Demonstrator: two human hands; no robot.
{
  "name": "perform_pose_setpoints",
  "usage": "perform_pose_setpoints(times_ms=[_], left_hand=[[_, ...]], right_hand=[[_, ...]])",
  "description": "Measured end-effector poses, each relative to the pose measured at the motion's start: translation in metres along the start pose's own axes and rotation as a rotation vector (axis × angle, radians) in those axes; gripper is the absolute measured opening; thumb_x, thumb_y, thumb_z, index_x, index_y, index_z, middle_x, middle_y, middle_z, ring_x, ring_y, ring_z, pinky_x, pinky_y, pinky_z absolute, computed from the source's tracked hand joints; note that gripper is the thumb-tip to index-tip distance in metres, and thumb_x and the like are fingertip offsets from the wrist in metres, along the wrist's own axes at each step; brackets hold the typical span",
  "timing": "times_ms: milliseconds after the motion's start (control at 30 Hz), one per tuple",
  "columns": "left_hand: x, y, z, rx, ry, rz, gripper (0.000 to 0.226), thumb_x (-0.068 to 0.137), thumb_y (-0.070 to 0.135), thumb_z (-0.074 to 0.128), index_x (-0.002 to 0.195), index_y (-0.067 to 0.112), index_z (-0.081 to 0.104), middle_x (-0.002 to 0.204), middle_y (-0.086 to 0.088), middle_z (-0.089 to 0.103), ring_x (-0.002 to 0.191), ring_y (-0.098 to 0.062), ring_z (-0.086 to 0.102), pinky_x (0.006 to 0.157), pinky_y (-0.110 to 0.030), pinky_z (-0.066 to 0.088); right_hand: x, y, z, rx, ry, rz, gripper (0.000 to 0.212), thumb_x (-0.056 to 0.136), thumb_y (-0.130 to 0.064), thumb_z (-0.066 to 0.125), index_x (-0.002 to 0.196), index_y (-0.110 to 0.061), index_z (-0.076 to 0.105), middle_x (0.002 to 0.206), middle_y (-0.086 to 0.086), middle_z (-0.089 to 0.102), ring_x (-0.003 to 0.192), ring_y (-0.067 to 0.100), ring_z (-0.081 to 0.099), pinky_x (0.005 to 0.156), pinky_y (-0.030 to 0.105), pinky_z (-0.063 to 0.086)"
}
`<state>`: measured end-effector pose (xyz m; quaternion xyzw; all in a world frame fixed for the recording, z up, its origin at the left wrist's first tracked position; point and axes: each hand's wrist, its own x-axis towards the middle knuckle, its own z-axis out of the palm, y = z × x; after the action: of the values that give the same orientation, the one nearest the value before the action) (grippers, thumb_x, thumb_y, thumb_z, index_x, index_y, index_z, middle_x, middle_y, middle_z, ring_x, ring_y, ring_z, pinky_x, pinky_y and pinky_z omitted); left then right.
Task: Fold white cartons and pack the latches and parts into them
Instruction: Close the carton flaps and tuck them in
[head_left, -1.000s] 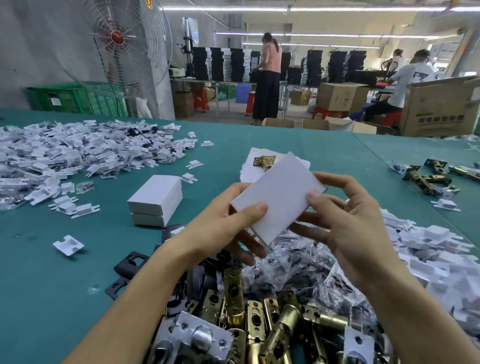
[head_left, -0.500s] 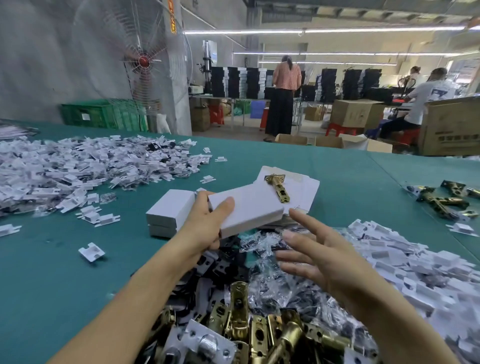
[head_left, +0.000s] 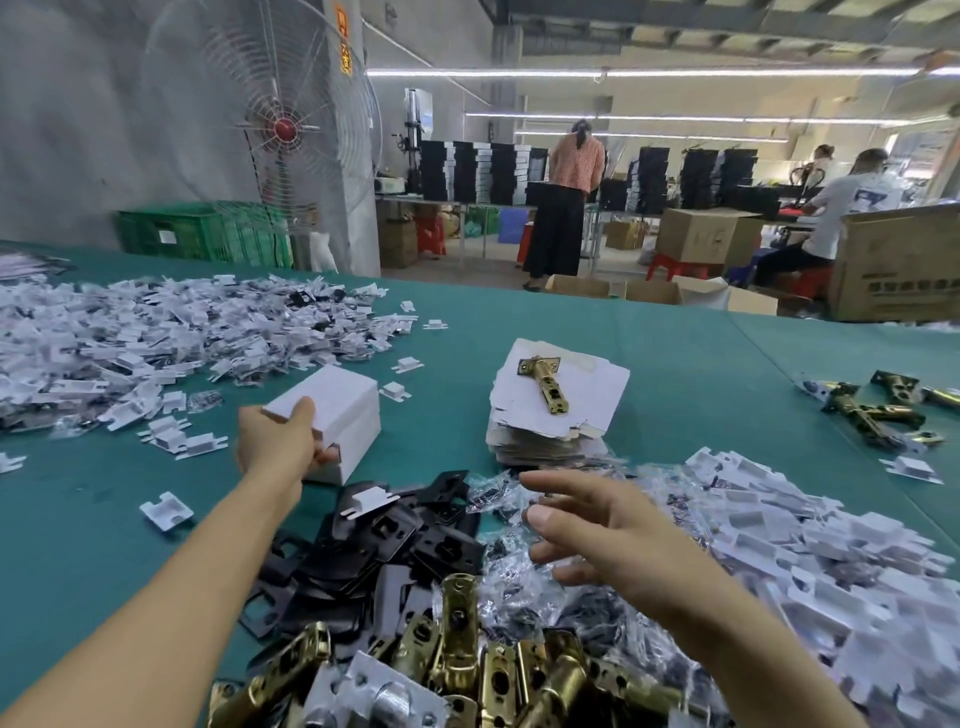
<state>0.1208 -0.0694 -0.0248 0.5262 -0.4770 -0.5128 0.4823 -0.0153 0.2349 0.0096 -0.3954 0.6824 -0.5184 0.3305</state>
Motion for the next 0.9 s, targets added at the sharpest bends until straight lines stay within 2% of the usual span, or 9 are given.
perform_pose_setpoints(times_ms=[67,133,233,333,400,500,567,700,900], left_hand=[[0.0,-0.005,-0.001,-0.023,0.057,-0.01,0.028,0.096,0.022,0.065,0.114,0.016,0.044,0.11,-0.022,0.061,0.054,-0.023,0.06,0.041,-0.027,0.054],[-0.004,-0.009,-0.001,-0.08,0.05,-0.021,0.042,0.091,0.019,0.072,0.119,0.025,0.042,0.129,-0.022,0.052,0.063,-0.022,0.063,0.054,-0.031,0.06],[-0.008,-0.014,0.002,-0.081,-0.044,-0.019,0.077,0.077,0.01,0.085,0.137,0.027,0.04,0.137,-0.017,0.046,0.091,-0.028,0.068,0.07,-0.037,0.062],[-0.011,-0.014,0.005,0.008,-0.052,0.01,0.086,0.073,0.008,0.088,0.142,0.02,0.039,0.14,-0.013,0.036,0.11,-0.033,0.059,0.068,-0.035,0.061],[-0.013,-0.015,0.004,0.153,-0.035,0.057,0.096,0.07,0.028,0.091,0.147,0.02,0.033,0.143,-0.011,0.029,0.113,-0.031,0.053,0.07,-0.036,0.06],[-0.013,-0.016,0.002,0.512,-0.005,0.163,0.114,0.063,0.063,0.085,0.149,0.017,0.026,0.145,-0.006,0.025,0.119,-0.037,0.048,0.094,-0.054,0.05],[-0.01,-0.015,0.0,0.62,0.008,0.208,0.105,0.064,0.068,0.08,0.142,0.015,0.033,0.142,-0.009,0.033,0.125,-0.038,0.046,0.101,-0.06,0.042],[-0.004,-0.014,-0.002,0.65,0.014,0.231,0.087,0.066,0.062,0.077,0.134,0.018,0.045,0.135,-0.011,0.045,0.124,-0.037,0.047,0.098,-0.06,0.043],[-0.008,-0.014,-0.008,0.656,-0.035,0.249,0.089,0.06,0.062,0.064,0.138,0.026,0.043,0.132,-0.008,0.046,0.118,-0.036,0.05,0.095,-0.06,0.045]], right_hand=[[0.0,0.001,0.0,-0.028,-0.001,0.003,0.028,0.093,-0.032,0.065,0.121,-0.04,0.063,0.102,-0.011,0.072,0.087,0.009,0.072,0.076,0.024,0.058],[0.0,0.002,0.001,-0.063,-0.007,0.01,0.029,0.094,-0.032,0.064,0.123,-0.04,0.062,0.103,-0.011,0.072,0.086,0.007,0.071,0.076,0.023,0.057],[0.0,0.002,0.002,-0.119,-0.017,0.007,0.03,0.095,-0.032,0.063,0.125,-0.037,0.06,0.105,-0.009,0.07,0.086,0.006,0.071,0.075,0.022,0.058],[0.0,0.002,0.002,-0.114,-0.034,0.02,0.03,0.096,-0.029,0.063,0.126,-0.032,0.06,0.107,-0.004,0.067,0.086,0.012,0.071,0.07,0.023,0.058],[-0.001,0.001,0.002,-0.1,-0.045,0.029,0.029,0.096,-0.028,0.063,0.125,-0.031,0.06,0.108,-0.001,0.067,0.084,0.013,0.071,0.068,0.023,0.058],[-0.001,0.001,0.001,-0.107,-0.04,0.026,0.025,0.096,-0.029,0.063,0.12,-0.034,0.061,0.108,-0.002,0.067,0.081,0.009,0.07,0.068,0.022,0.057],[0.0,0.002,0.001,-0.111,-0.04,0.027,0.024,0.096,-0.029,0.062,0.119,-0.034,0.061,0.108,-0.003,0.067,0.08,0.008,0.07,0.068,0.022,0.057],[0.0,0.002,0.0,-0.124,-0.035,0.028,0.023,0.095,-0.029,0.062,0.118,-0.034,0.062,0.107,-0.003,0.068,0.079,0.007,0.07,0.069,0.022,0.057],[-0.001,0.002,0.001,-0.135,-0.038,0.042,0.024,0.095,-0.029,0.063,0.119,-0.032,0.063,0.105,-0.003,0.069,0.083,0.012,0.071,0.069,0.023,0.058]])
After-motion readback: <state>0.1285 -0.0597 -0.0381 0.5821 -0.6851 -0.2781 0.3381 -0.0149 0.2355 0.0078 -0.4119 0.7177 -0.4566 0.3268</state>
